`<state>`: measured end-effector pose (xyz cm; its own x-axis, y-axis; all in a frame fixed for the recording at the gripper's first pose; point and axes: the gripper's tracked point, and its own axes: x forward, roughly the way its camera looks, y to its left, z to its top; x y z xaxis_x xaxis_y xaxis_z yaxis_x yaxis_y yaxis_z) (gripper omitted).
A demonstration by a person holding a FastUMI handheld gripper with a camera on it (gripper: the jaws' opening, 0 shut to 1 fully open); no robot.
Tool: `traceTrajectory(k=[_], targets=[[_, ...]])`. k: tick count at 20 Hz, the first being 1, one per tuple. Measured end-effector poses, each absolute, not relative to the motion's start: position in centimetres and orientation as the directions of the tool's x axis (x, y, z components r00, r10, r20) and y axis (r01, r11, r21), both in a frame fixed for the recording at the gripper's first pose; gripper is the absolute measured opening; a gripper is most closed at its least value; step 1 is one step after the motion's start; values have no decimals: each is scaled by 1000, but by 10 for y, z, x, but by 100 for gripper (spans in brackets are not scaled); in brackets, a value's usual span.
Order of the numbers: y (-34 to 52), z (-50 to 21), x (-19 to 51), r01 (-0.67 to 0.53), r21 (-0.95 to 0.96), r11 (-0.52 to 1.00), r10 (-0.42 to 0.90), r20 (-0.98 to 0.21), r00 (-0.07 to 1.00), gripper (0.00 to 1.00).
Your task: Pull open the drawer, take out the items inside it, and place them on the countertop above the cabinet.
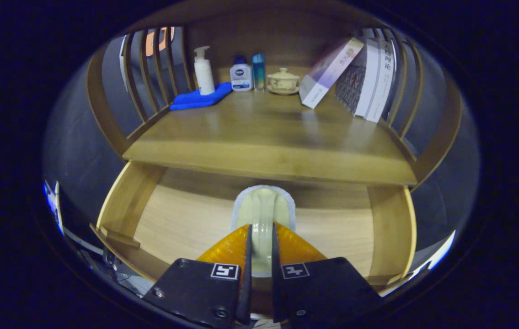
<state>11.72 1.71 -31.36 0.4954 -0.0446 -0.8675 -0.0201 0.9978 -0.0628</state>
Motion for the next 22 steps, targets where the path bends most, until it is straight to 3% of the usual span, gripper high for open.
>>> traceTrajectory(k=[9,16,22], targets=[[19,-257,120,-32,-62,998,-33,-822,569,21],[21,-231,159,-16,-38,999,-21,-808,589,20],[10,-222,208,29,-89,996,-89,-803,589,20]])
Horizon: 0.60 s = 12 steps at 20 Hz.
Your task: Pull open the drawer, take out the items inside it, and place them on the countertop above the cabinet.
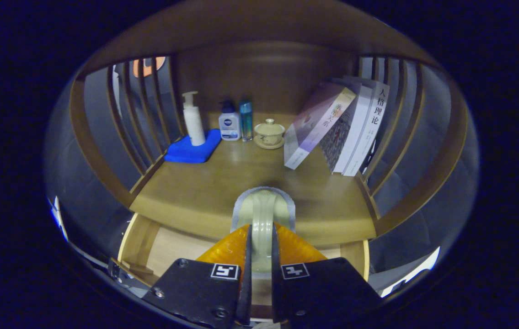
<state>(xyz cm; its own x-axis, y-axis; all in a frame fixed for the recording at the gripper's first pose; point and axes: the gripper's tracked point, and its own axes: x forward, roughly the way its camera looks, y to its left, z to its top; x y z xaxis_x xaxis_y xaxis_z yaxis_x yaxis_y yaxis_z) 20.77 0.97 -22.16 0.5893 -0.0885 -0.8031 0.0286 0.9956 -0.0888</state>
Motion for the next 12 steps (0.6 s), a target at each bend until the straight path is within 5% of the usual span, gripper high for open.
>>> traceTrajectory(k=[12], targets=[[-15,-250,283,70,-134,988,-151,-833,533,21]])
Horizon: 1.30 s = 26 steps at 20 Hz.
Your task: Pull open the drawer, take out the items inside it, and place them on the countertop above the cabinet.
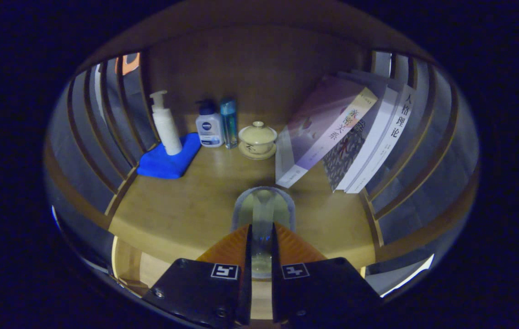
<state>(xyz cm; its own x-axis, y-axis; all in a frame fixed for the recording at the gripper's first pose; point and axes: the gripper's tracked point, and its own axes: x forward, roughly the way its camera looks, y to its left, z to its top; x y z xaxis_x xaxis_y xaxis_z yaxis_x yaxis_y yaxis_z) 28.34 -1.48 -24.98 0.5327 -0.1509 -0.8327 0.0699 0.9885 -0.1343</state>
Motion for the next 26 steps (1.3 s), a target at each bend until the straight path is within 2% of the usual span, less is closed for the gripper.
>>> traceTrajectory(k=[15,17,26], targets=[[2,-287,314,95,-112,989,-144,-867,476,22],[6,-284,314,86,-89,992,-120,-865,488,27],[16,-254,285,62,-90,994,-110,-814,571,68]])
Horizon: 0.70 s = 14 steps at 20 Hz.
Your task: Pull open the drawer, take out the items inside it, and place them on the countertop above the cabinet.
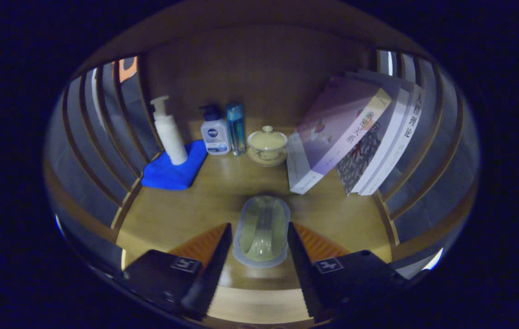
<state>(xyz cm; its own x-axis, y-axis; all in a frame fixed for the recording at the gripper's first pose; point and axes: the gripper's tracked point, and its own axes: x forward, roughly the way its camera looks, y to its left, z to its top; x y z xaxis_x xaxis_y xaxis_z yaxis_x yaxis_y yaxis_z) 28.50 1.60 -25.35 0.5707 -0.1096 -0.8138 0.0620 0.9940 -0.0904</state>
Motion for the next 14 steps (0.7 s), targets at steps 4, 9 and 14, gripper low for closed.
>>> traceTrajectory(k=[4,9,14], targets=[[21,-231,262,60,-96,994,-112,-751,651,81],[25,-216,209,43,-101,994,-101,-685,721,90],[31,-179,159,26,-67,997,-60,-570,820,90]])
